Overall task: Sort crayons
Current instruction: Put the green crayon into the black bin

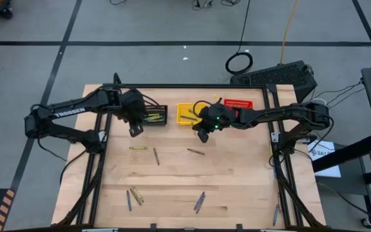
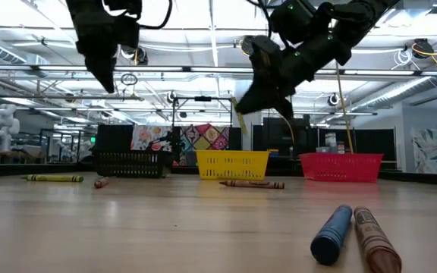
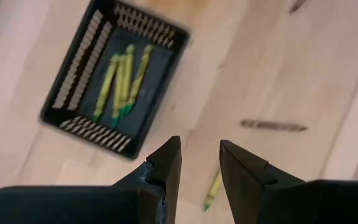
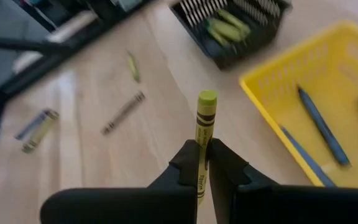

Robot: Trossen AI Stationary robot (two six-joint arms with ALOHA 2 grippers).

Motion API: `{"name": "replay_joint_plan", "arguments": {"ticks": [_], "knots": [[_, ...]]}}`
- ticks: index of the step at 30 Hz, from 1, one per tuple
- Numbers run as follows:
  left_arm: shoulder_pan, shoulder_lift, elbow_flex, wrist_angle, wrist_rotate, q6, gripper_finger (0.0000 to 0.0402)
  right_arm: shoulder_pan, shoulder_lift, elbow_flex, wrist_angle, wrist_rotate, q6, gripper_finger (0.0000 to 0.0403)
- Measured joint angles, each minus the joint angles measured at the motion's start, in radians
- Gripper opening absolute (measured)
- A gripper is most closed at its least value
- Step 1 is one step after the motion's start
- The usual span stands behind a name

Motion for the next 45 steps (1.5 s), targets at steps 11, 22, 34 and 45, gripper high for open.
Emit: {"name": "replay_joint_plan", "arguments": {"ticks": [11,22,34,45], "knots": [[-0.104,0.0,0.0,0.244,0.09,-0.057,0.0112,0.028,0.0,0.0,0.237,-0.033,-0.045,0.0],[-0.225,0.002,0.0,0.527,0.174,-0.121,0.0112,0.071,0.0,0.0,0.441,-0.136,-0.113,0.0],[-0.263,0.093,0.0,0.635,0.167,-0.18,0.0112,0.114,0.0,0.0,0.559,-0.136,-0.155,0.0],[-0.266,0.176,0.0,0.743,0.175,-0.138,0.0112,0.113,0.0,0.0,0.552,-0.136,-0.155,0.0]]}}
